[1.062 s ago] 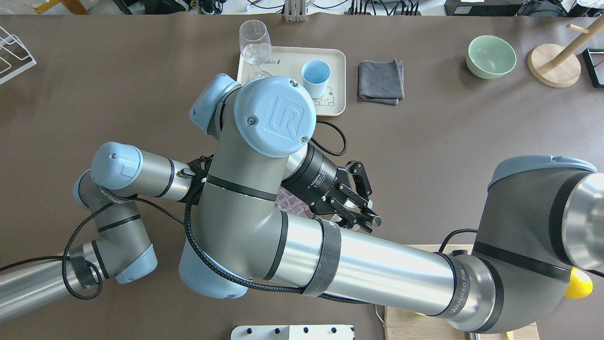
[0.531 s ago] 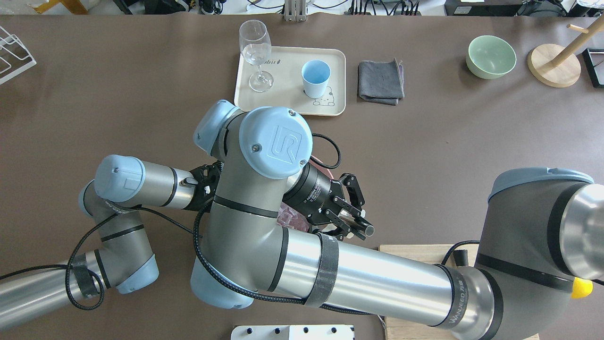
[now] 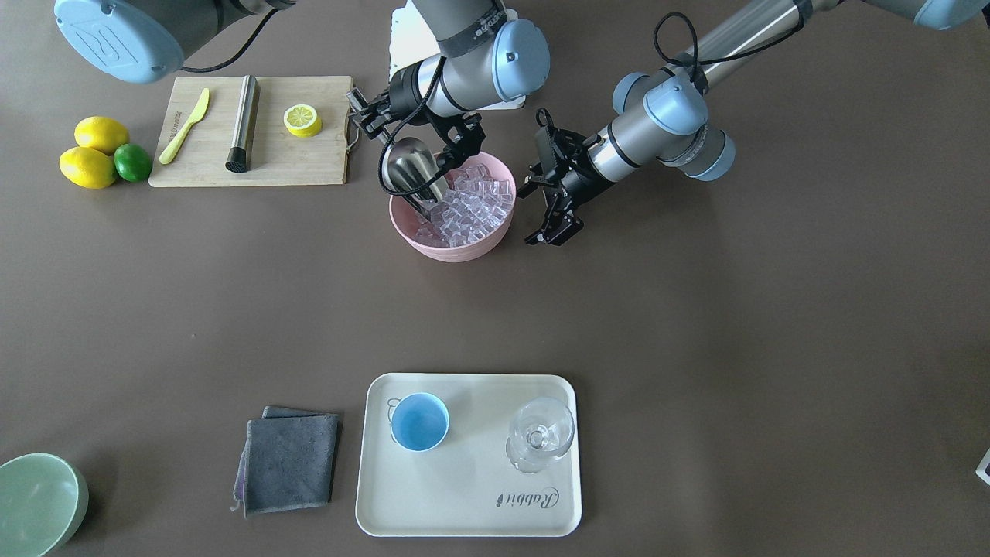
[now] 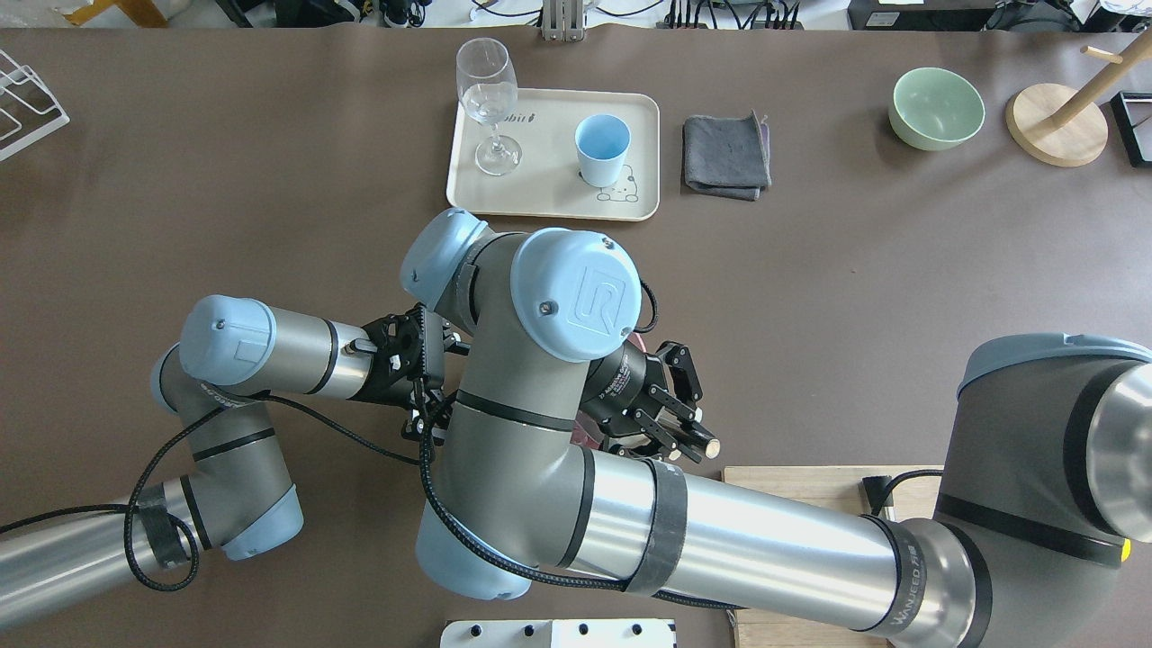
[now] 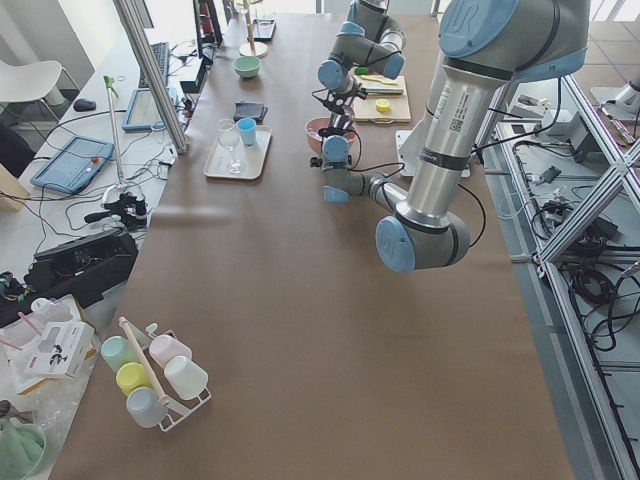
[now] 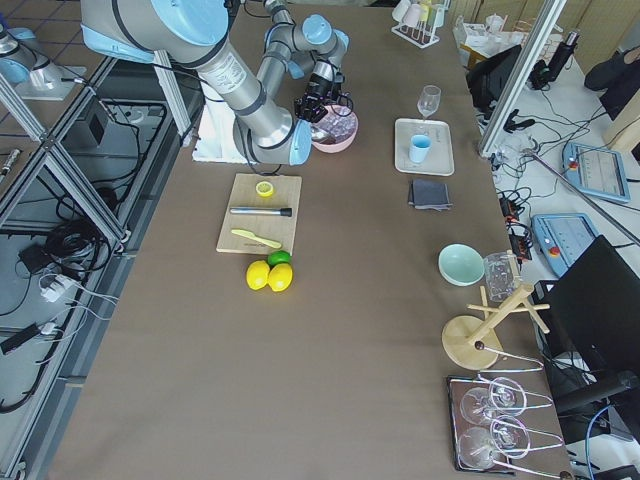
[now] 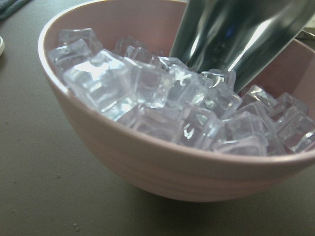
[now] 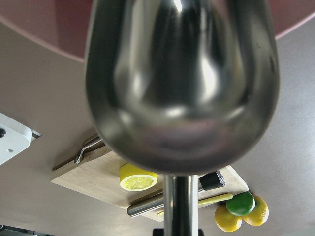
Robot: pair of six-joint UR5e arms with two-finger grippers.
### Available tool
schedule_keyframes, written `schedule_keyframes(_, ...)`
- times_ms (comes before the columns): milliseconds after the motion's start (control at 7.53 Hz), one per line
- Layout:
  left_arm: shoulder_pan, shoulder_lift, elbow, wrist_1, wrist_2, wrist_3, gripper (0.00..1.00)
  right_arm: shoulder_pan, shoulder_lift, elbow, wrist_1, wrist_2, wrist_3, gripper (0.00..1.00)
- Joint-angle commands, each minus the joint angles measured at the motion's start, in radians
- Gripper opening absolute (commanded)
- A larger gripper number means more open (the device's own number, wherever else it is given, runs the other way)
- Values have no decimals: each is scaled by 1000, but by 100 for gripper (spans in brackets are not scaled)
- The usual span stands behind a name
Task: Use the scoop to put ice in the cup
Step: 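Lower the scoop into the ice cubes with the right gripper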
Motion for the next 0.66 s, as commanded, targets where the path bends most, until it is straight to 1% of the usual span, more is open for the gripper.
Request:
schedule_keyframes(0, 0, 0, 0, -2, 5, 1, 98, 0, -111, 148, 92, 3, 2, 0)
schedule_keyframes(266, -2, 1, 0, -4, 3, 1, 98, 0, -144, 154, 171, 17, 3, 0)
schedule_keyframes(531, -2, 7, 0, -13, 6, 1, 98, 0, -182, 157, 283, 51, 43, 0)
